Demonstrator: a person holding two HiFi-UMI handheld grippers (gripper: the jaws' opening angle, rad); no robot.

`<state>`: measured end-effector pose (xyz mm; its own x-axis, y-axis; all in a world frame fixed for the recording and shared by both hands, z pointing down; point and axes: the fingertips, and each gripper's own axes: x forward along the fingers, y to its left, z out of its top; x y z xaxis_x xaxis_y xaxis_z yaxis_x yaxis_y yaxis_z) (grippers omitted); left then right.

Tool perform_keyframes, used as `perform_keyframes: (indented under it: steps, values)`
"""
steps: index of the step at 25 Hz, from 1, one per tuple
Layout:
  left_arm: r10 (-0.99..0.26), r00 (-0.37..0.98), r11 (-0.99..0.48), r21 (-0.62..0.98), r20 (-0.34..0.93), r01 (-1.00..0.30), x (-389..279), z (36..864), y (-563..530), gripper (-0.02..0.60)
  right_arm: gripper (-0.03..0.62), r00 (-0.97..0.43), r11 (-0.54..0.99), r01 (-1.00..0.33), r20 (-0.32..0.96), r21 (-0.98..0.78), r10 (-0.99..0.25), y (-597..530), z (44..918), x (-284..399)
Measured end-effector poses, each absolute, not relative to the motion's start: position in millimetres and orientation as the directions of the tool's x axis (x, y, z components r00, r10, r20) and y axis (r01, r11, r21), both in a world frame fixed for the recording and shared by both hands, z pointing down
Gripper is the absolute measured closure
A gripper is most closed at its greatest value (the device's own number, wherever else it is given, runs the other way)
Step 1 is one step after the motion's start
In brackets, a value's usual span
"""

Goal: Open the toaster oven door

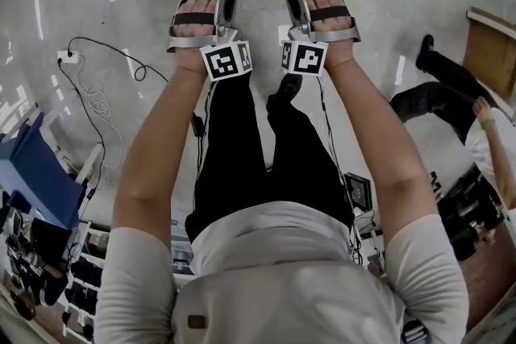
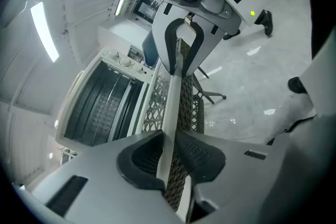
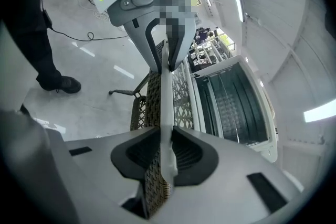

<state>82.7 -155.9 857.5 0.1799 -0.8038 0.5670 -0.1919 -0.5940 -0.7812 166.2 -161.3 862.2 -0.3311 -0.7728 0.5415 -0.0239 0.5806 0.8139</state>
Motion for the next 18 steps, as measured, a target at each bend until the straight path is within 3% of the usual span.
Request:
perform_keyframes:
  steps: [18]
  values:
    - [-0.859, 0.213, -0.507, -0.830, 0.465, -0.233, 82, 903, -154, 0.506, 0.517, -0.346, 0.540, -0.159, 0.466, 0.826, -0.814, -161, 909, 164]
